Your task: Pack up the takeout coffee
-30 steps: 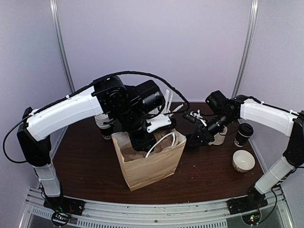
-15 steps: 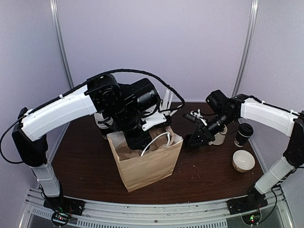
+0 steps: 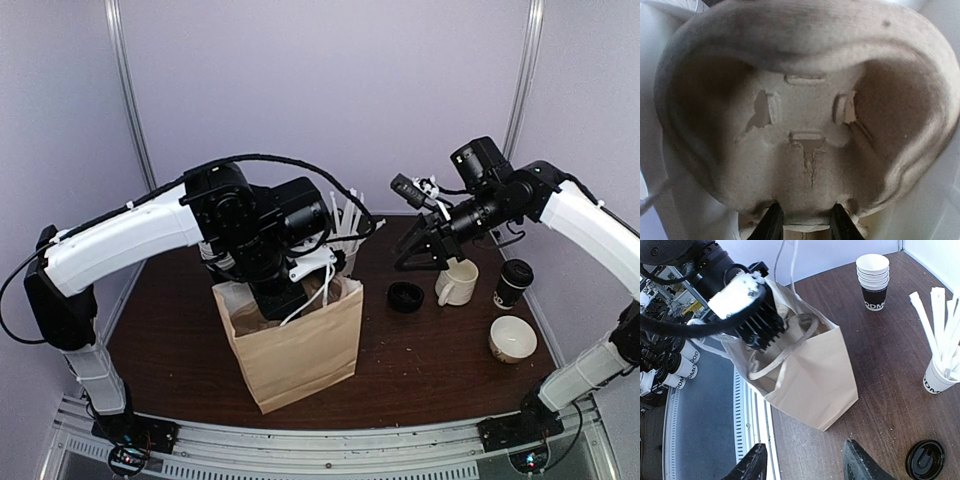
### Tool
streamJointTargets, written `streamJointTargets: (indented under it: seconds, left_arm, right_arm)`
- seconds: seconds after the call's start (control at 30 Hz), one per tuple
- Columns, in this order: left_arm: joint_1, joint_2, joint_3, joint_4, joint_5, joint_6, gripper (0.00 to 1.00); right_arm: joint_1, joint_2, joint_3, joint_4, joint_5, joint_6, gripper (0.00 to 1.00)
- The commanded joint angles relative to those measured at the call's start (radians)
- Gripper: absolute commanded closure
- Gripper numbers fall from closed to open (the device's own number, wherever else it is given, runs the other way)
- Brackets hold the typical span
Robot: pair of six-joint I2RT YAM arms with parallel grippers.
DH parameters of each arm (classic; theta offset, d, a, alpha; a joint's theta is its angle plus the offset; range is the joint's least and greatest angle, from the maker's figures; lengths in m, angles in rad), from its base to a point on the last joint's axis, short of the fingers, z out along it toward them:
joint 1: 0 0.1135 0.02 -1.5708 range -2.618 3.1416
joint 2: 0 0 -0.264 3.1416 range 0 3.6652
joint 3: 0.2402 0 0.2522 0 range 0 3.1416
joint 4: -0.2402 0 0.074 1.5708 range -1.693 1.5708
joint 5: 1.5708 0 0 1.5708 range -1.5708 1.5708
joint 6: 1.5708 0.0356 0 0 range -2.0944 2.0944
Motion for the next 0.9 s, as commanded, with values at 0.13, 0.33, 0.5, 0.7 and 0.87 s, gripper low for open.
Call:
streamJointTargets:
  seconds: [0.13,0.33,0.5,0.7,0.87]
  left_arm:
    - [0.006,-0.013,-0.059,0.049,0.012,-0.015,0.73]
    - [0.006,-0.078,-0.035,0.094,-0.001,-0.027,0.74]
    - [0.003,-0.12,-0.051,0.114,-0.007,-0.037,0.74]
    - [0.003,-0.133,-0.042,0.09,-0.027,-0.055,0.74]
    - [0.002,-0.135,-0.029,0.063,-0.051,-0.065,0.74]
  right_arm:
    - [0.08,0.064,0.067,0.027,0.074,0.092,0.46]
    - [0.111,0.134,0.152,0.026,0.095,0.153,0.46]
    - [0.147,0.195,0.24,-0.029,0.141,0.151,0.46]
    - [0.185,0.21,0.252,-0.047,0.157,0.149,0.45]
    - [0.224,0.219,0.265,-0.059,0.195,0.144,0.45]
